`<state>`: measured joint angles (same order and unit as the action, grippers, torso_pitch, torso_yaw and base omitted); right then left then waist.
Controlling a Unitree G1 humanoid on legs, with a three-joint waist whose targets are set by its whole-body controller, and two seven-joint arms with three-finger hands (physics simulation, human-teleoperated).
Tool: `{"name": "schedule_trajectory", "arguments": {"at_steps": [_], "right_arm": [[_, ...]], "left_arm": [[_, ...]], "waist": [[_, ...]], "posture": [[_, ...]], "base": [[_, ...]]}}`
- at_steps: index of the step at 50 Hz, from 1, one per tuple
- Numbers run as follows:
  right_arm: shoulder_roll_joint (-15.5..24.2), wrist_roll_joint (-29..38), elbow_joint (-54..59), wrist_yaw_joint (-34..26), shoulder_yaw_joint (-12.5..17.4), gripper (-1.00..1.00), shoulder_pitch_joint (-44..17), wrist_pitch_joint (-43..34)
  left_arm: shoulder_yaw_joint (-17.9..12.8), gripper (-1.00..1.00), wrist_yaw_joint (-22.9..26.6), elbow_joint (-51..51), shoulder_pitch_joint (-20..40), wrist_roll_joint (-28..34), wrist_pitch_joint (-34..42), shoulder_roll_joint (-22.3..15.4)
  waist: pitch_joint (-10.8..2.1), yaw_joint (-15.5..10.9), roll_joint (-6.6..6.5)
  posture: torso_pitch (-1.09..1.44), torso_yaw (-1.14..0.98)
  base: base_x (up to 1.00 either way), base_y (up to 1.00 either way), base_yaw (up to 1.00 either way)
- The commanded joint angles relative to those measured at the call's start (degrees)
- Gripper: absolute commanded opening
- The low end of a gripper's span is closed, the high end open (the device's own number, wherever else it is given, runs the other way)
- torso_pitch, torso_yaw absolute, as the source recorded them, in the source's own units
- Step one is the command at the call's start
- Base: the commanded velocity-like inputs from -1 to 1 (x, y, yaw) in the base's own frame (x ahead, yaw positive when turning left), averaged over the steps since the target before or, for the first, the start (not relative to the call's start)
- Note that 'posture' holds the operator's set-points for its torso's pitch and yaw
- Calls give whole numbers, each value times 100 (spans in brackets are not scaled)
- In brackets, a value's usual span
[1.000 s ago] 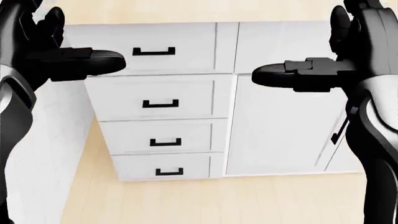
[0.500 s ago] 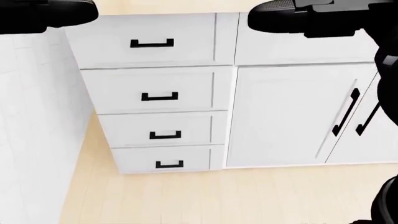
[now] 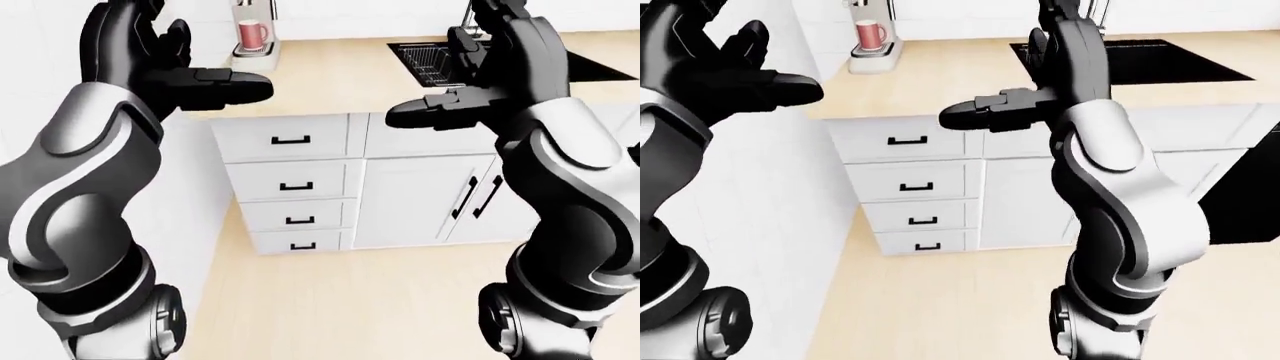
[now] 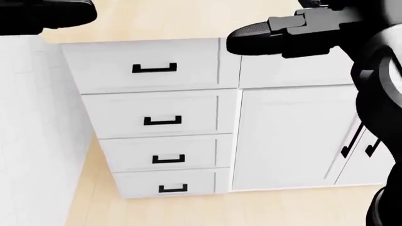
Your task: Press the button on the coffee machine to serve coffee.
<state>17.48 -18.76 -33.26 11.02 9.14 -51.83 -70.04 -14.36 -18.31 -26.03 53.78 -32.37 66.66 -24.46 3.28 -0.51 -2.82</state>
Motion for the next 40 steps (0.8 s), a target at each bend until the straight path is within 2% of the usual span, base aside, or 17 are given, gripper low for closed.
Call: {"name": "schedule_trajectory", "arguments": {"at_steps": [1,6,8,9,10,11,12,18,21,22,23,24,25,32,34,36,40], "right_arm": [[105,118,-156,62,215,100,-222,161],[115,100,-189,75,277,100,-293,74],[120,93,-198,82,279,100,-283,79],[120,90,-196,86,279,100,-286,78],[120,85,-195,87,280,100,-285,81],[124,82,-195,89,282,100,-287,79],[129,80,-195,92,288,100,-280,87],[123,68,-185,103,280,100,-264,109],[104,81,-142,99,239,100,-202,207],[109,82,-144,94,236,100,-198,207],[115,65,-161,94,270,100,-224,169],[130,58,-172,100,286,100,-243,140],[132,57,-174,101,283,100,-236,146],[129,65,-137,106,256,100,-193,206],[128,67,-135,107,255,100,-198,198],[127,54,-152,109,267,100,-218,176],[128,17,-201,100,269,100,-251,135]], "left_arm": [[35,100,52,-138,199,6,-249,-24],[22,100,69,-153,234,12,-215,-29],[22,100,69,-167,248,15,-198,-27],[27,100,72,-170,244,21,-198,-28],[31,100,75,-173,240,26,-201,-25],[31,100,76,-177,243,27,-192,-23],[24,100,76,-177,252,27,-184,-20],[50,100,106,-197,252,82,-167,14],[75,100,106,-213,242,111,-163,38],[77,100,112,-214,239,117,-166,46],[72,100,118,-214,240,126,-160,46],[61,100,115,-226,260,121,-130,48],[62,100,120,-221,257,128,-140,48],[77,100,174,-177,210,180,-205,58],[68,100,189,-162,212,192,-208,57],[62,100,183,-186,233,186,-175,66],[71,100,221,-160,204,235,-207,86]], "waist": [[-162,53,-15],[-118,-10,244],[-169,-48,475],[-229,-56,681],[-161,-8,455],[-137,-30,588],[-132,-8,587],[-81,38,316],[-106,97,38],[-173,120,-131],[-256,160,-182],[-176,78,-91],[-144,113,-175],[-133,24,152],[-140,-14,312],[-211,-52,617],[-167,3,570]], "posture": [[0,0],[0,0],[0,0],[0,0],[0,0],[0,0],[0,0],[0,0],[0,0],[0,0],[0,0],[0,0],[0,0],[0,0],[0,0],[0,0],[0,0]], "base": [[20,0,0],[21,0,0],[21,0,0],[21,0,0],[21,0,0],[21,0,0],[20,0,0],[21,0,0],[21,0,0],[21,0,0],[21,0,0],[21,0,0],[21,0,0],[21,0,0],[21,0,0],[21,0,0],[21,1,0]]}}
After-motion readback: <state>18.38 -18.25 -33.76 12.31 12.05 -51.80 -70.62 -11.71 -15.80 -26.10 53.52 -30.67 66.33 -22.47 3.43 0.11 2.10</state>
